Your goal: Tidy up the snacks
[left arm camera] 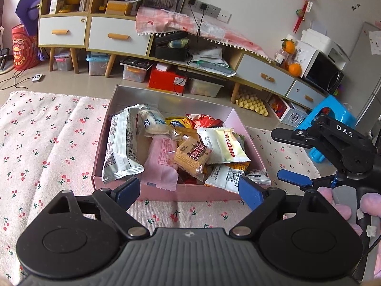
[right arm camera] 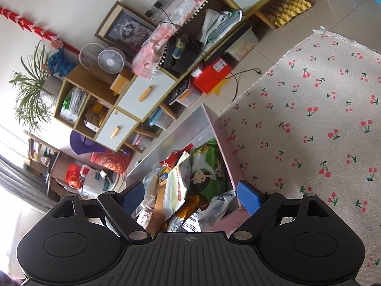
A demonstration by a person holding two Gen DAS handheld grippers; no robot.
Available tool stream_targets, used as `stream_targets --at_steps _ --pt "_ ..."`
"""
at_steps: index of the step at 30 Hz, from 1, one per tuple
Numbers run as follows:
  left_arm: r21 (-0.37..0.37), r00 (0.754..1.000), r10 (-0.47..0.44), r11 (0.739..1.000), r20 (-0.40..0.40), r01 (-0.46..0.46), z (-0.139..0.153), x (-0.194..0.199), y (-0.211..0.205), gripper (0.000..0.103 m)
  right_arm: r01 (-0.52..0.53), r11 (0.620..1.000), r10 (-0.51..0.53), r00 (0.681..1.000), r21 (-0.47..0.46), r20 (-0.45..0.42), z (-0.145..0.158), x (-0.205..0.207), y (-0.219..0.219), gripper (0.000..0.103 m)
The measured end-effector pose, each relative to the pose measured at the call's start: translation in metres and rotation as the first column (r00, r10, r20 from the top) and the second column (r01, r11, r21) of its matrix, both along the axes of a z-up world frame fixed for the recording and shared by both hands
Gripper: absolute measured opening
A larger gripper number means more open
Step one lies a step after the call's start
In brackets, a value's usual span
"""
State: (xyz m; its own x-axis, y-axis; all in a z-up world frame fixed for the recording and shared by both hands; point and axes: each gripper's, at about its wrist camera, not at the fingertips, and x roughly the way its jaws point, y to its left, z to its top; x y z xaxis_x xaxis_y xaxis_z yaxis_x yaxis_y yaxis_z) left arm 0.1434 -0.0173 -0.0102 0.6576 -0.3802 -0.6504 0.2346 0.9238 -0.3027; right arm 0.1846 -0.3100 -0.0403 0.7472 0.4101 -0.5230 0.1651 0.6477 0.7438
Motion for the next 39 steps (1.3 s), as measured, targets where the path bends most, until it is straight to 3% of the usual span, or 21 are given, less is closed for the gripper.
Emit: stream_targets --at_steps 7,12,16,18,23,27,39 --pt "0.041 0.998 -0.005 0.999 -0.061 0.008 -0.001 -0.007 0.002 0.093 -0.04 0.99 0.035 0.999 -0.136 -0.039 0.013 -0.012 0.004 0.093" --pt "0.088 0.993 0.006 0.996 -0.12 0.005 0.0 -0.016 0.002 0.098 -0.095 0.961 0.077 0.994 -0.26 -0.081 0.02 -0.029 0.01 0.093" --pt "0.135 0.988 0.017 0.991 -0.154 0.004 0.002 -0.026 0.002 0.1 -0.143 0.907 0.116 0.989 -0.397 -0.092 0.026 -0.046 0.018 0.094" --pt "0.154 0.986 0.032 0.988 -0.163 -0.007 0.004 -0.031 0.002 0.101 -0.174 0.862 0.14 0.984 -0.476 -0.107 0.029 -0.055 0.025 0.094" --pt "0.198 0.986 0.044 0.98 -0.161 -0.011 0.009 -0.044 0.001 0.102 -0.223 0.781 0.183 0.975 -0.583 -0.127 0.035 -0.08 0.042 0.094" --pt "0.259 0.986 0.059 0.966 -0.159 -0.016 0.011 -0.056 -0.002 0.102 -0.227 0.75 0.174 0.974 -0.621 -0.146 0.039 -0.099 0.052 0.094" --pt "0.35 0.98 0.14 0.933 -0.139 -0.083 0.02 -0.084 -0.008 0.102 -0.195 0.741 0.151 0.981 -0.642 -0.123 0.056 -0.131 0.076 0.094"
